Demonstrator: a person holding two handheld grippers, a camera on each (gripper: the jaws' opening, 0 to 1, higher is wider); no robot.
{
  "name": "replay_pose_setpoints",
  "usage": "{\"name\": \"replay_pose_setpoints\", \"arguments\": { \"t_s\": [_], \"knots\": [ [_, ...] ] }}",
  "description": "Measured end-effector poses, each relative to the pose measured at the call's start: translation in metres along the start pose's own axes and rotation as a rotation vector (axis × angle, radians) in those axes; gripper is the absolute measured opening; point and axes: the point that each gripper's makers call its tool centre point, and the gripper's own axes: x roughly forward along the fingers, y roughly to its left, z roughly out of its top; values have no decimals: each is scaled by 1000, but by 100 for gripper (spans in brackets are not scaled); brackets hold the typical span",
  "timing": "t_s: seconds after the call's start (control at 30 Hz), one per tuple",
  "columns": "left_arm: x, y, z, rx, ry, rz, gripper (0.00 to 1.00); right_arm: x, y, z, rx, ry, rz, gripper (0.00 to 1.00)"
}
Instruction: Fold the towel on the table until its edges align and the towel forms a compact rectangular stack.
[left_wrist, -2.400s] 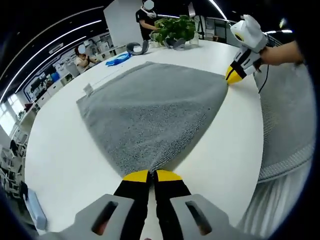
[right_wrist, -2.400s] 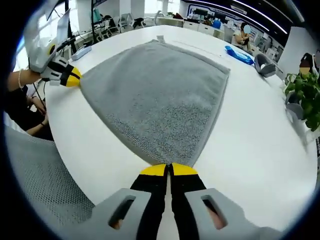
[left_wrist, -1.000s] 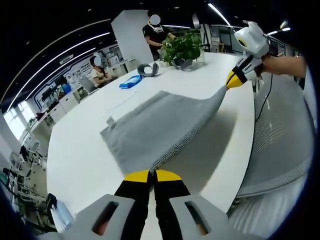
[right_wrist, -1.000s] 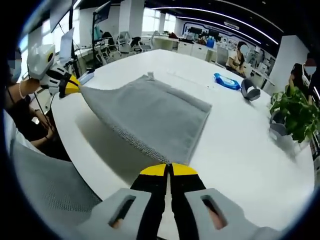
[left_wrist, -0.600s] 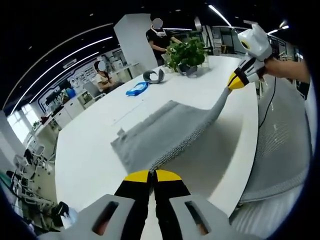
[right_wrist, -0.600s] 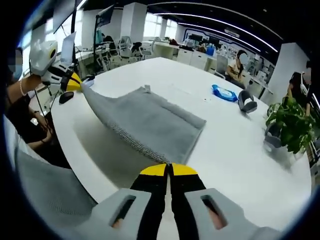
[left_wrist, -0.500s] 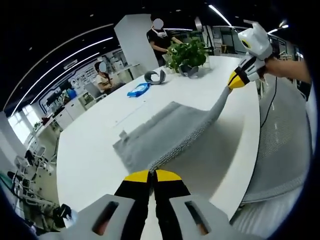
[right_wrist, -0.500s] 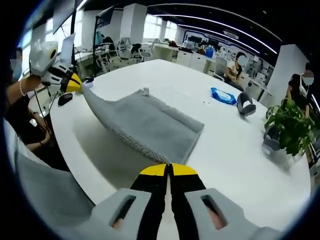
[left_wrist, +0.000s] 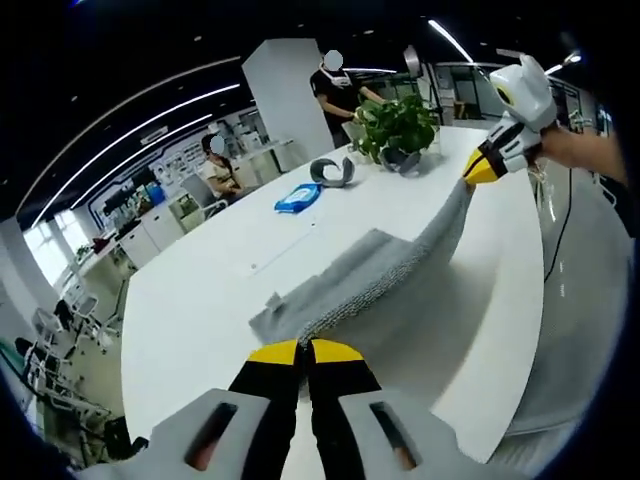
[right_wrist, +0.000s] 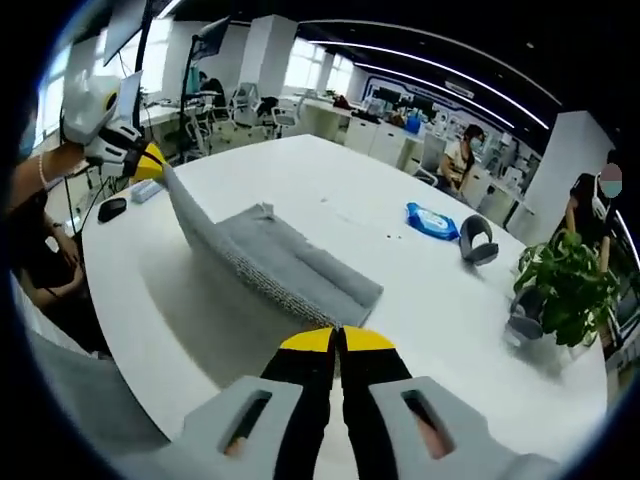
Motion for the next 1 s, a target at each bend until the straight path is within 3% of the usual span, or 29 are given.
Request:
{"name": "replay_pose_setpoints", "arguments": {
  "t_s": [0.43,1.0],
  "knots": [
    [44,31,16,30,3,7,3,36,-29,23,-43,6,-22,0],
    [108,51,-3,19,73,6,3,103,-54,20,-44,69,-18,0]
  ]
}}
